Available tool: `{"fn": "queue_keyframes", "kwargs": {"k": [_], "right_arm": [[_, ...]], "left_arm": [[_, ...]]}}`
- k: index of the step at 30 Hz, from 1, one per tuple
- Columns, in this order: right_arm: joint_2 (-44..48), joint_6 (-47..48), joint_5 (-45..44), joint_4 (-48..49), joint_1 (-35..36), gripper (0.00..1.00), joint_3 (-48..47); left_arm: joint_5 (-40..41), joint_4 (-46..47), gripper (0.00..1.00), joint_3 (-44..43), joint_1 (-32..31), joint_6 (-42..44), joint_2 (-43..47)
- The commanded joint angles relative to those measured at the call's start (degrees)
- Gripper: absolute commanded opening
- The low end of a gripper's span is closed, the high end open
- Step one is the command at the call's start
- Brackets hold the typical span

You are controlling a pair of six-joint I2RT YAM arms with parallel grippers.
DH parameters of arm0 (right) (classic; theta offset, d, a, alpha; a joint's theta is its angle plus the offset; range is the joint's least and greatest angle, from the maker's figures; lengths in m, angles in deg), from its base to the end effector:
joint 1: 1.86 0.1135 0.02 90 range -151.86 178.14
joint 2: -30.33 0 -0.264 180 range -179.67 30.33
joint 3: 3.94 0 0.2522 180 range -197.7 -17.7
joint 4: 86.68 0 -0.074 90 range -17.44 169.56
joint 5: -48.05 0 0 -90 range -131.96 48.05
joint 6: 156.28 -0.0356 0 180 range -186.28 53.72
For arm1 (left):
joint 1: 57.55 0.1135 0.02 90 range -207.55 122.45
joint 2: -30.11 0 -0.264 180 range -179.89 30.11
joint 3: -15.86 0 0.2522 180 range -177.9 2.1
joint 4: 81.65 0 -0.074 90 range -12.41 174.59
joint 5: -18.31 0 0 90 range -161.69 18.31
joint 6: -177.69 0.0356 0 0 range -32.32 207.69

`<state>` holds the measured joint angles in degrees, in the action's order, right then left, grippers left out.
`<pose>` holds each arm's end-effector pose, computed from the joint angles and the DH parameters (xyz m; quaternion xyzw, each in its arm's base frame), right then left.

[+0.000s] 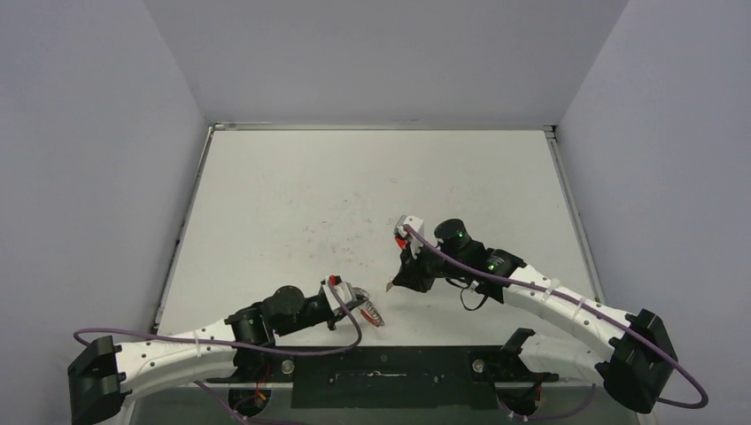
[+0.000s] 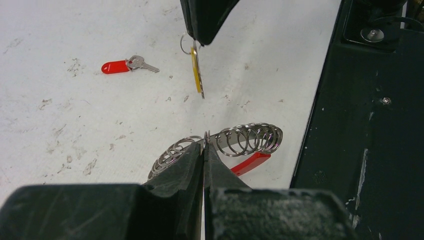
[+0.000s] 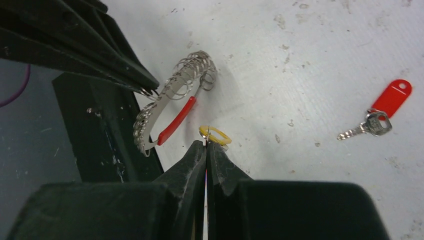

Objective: Put the keys on the keyring

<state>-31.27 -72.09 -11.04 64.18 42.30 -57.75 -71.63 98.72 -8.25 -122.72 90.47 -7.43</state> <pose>0.1507 0.1719 0.2487 -0.3957 0.7754 0.3980 0.2896 0.0684 -0.1477 0.1910 0.4373 0.6495 -0.3219 0.5324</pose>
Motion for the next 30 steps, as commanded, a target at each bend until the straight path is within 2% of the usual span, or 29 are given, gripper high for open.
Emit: {"fn": "queue_keyframes", "kwargs": {"k": [1, 8, 17, 30], "right_arm": [[-1.62, 4.71, 2.18, -0.16, 3.06, 0.00, -4.36], [-4.60, 7.41, 4.88, -1.49, 4.31, 0.00, -6.41], [-4.74, 9.75, 6.49, -4.11, 6.43, 0.00, -8.45], [-7.01, 10.96, -0.01, -6.04, 13.23, 0.00, -10.32]], "left_arm": [[-2.87, 5.80, 0.00, -2.63, -0.22, 3.39, -0.36], [-5.80, 9.22, 0.00, -2.22, -0.22, 6.31, -0.64], [-4.72, 9.17, 0.00, -2.99, -0.22, 6.01, -2.12], [-4.44, 10.30, 0.00, -2.75, -0.22, 4.27, -2.92]]}}
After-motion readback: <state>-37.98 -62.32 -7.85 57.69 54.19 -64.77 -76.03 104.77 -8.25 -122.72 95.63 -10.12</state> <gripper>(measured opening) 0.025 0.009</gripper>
